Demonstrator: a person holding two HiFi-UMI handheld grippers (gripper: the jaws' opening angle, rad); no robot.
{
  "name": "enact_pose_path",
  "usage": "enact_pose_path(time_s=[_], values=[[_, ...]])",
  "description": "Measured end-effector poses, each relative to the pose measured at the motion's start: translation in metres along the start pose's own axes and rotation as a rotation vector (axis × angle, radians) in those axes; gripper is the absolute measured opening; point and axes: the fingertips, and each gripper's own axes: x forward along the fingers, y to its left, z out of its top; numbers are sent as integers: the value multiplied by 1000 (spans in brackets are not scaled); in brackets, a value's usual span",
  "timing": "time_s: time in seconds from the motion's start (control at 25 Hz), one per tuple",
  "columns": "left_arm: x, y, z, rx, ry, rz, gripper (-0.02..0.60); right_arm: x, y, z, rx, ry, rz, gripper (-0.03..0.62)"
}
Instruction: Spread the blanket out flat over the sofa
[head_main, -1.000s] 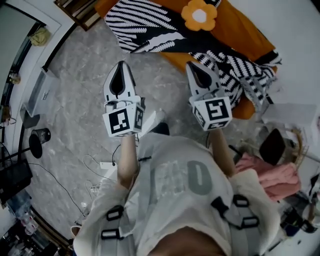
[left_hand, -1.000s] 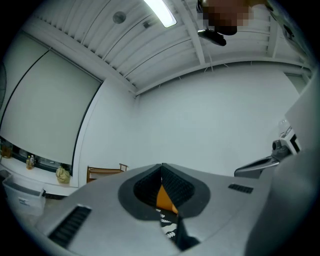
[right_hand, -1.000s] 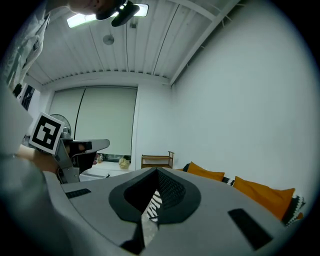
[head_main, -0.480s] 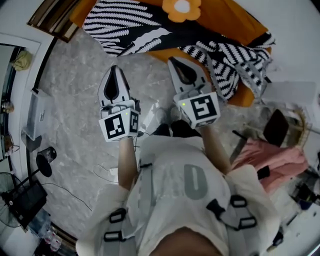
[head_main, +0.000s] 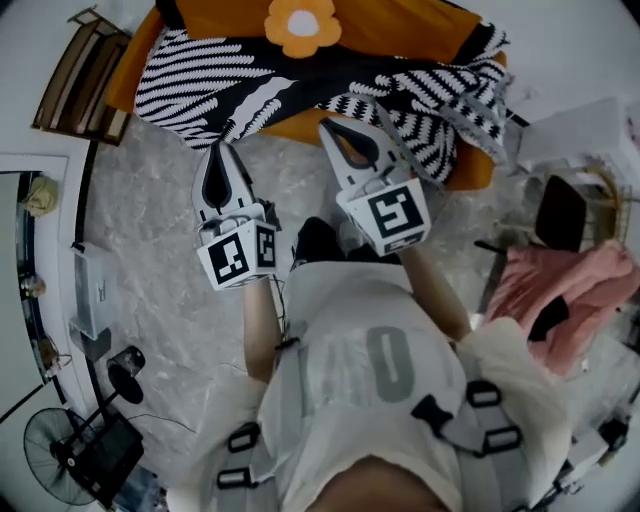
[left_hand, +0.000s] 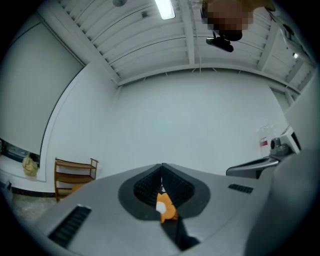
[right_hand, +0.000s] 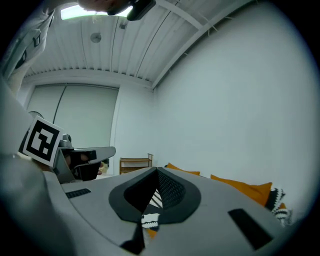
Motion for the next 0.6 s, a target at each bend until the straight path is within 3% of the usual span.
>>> enact_pose_path(time_s=[0.36,0.6], values=[[70,-109,-14,18,20,-378,6,-74,-108,-18,47,11,-440,6],[99,-156,-12,52,29,-591,6,-121,-139,-25,58,14,-735,6]])
